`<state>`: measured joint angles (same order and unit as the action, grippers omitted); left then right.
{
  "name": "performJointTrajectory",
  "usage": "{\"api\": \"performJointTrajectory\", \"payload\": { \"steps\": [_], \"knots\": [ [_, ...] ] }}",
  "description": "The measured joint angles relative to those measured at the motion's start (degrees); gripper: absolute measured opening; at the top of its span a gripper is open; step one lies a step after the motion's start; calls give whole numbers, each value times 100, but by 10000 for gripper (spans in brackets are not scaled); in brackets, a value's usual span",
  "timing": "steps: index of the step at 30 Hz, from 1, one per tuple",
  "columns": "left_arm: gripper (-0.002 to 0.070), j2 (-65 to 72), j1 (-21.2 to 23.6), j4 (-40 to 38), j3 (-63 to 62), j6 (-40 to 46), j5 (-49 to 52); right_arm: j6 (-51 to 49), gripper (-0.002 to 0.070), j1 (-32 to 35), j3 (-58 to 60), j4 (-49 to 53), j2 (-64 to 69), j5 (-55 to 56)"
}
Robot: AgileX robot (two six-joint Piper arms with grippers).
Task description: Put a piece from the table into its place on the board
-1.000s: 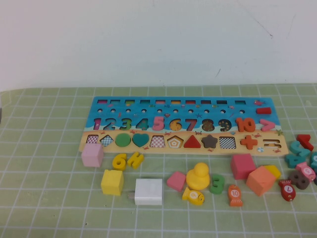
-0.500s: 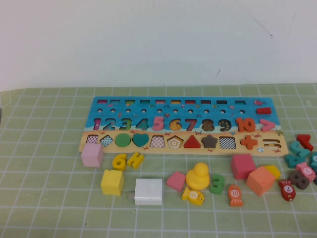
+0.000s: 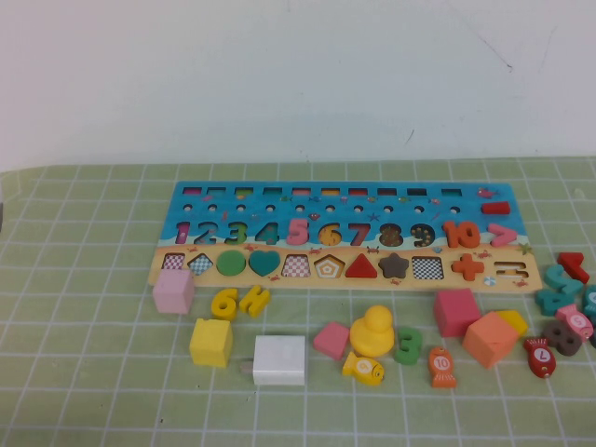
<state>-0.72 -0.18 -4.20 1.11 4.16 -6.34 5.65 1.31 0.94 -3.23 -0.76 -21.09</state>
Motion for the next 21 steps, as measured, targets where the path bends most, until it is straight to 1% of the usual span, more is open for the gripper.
{"api": "performJointTrajectory", "payload": {
  "steps": [6,9,13,16,19,21],
  "knots": [
    [-2,0,0,0,0,0,-1813,0,-3,0,0,0,0,0],
    [-2,0,0,0,0,-48,-2327,0,-3,0,0,0,0,0],
    [-2,0,0,-12,0,-416,-2701,0,-3,0,0,0,0,0],
    [-2,-9,0,-21,-14,-555,-2591,0,-3,0,0,0,0,0],
    [-2,-9,0,133,-427,-592,-1612,0,-3,0,0,0,0,0],
    [-2,-9,0,276,-969,-592,-738,0,-3,0,0,0,0,0]
  ]
}}
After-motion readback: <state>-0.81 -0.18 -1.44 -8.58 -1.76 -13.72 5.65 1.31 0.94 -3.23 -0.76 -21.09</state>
